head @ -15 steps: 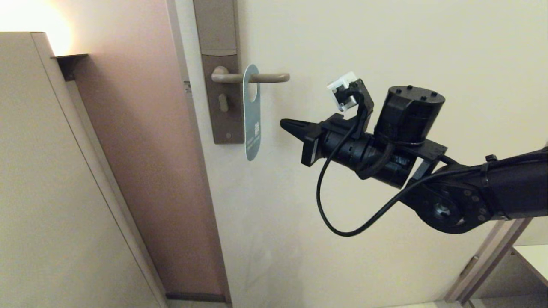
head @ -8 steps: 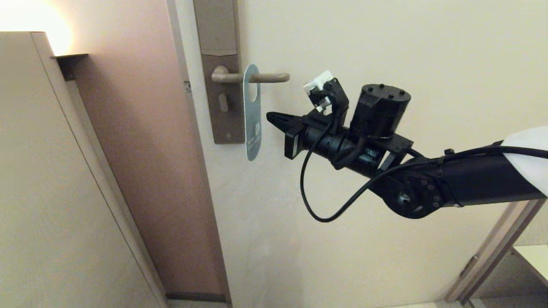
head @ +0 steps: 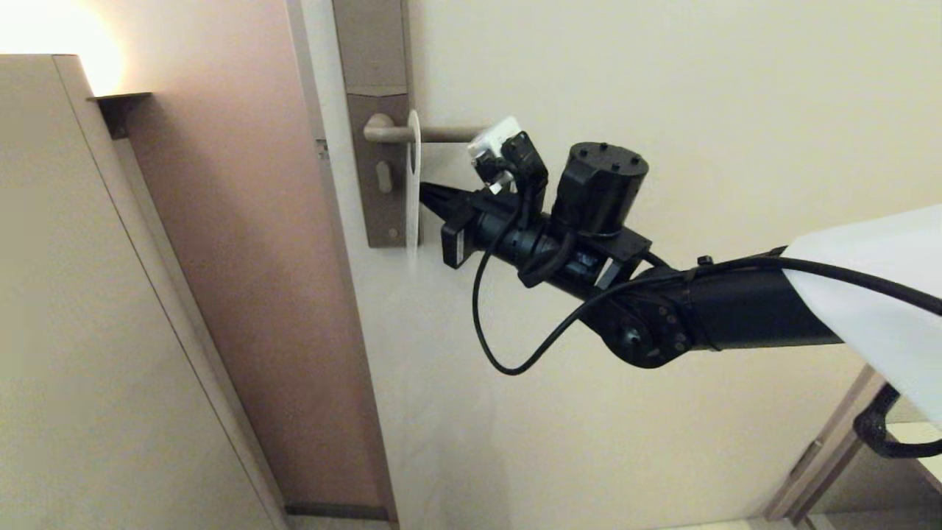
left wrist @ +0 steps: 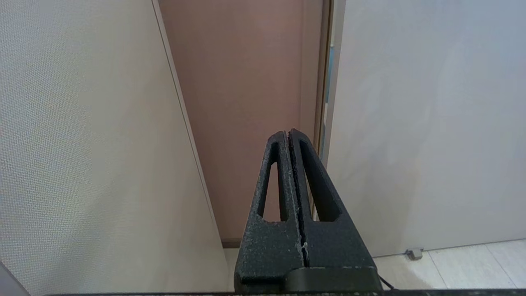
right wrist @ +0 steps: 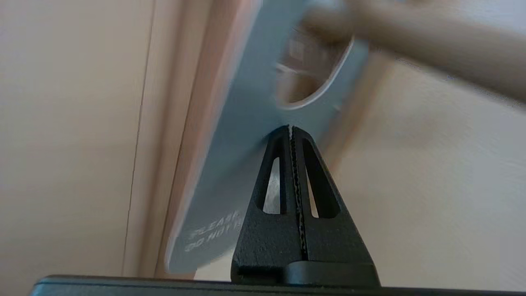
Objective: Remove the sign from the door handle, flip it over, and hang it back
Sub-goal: Hang the sign back with the other side facing out
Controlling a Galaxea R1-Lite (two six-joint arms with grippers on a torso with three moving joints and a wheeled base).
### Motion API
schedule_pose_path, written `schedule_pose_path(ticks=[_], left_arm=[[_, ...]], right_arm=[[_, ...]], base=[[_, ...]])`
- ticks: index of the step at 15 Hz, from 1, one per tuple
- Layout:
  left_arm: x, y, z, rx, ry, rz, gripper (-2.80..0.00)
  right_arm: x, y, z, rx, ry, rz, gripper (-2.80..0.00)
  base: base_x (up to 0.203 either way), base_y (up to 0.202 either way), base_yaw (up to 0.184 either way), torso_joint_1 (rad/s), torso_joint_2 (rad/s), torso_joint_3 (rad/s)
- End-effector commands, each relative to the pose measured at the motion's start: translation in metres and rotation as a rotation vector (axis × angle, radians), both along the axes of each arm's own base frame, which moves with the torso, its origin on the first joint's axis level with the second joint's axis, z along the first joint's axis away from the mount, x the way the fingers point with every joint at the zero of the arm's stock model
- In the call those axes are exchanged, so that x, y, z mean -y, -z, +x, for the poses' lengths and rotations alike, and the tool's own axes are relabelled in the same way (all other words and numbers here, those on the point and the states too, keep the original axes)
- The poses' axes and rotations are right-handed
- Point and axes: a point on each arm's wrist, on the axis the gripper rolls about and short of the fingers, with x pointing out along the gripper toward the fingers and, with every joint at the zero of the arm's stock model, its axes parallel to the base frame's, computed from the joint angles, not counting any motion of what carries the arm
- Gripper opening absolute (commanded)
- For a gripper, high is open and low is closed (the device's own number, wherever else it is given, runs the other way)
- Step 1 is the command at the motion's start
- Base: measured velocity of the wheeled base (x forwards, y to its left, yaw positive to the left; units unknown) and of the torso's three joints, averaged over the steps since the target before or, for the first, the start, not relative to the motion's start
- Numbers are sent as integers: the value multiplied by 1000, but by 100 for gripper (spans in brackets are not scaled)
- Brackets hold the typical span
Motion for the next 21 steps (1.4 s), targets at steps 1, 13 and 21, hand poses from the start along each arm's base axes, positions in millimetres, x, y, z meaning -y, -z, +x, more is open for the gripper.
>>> schedule_pose_path(ticks=[1,13,21], left_arm=[[0,0,0,-1,0,0,-280],[0,0,0,-1,0,0,-280],[0,0,0,-1,0,0,-280]], right_arm=[[-11,11,0,2,-18,-18,-280],[-20,6,-8,59,-38,-25,-280],[-39,4,-15,62,-91,35,-280]], base=[[0,0,0,0,0,0],[0,0,0,0,0,0],[0,0,0,0,0,0]])
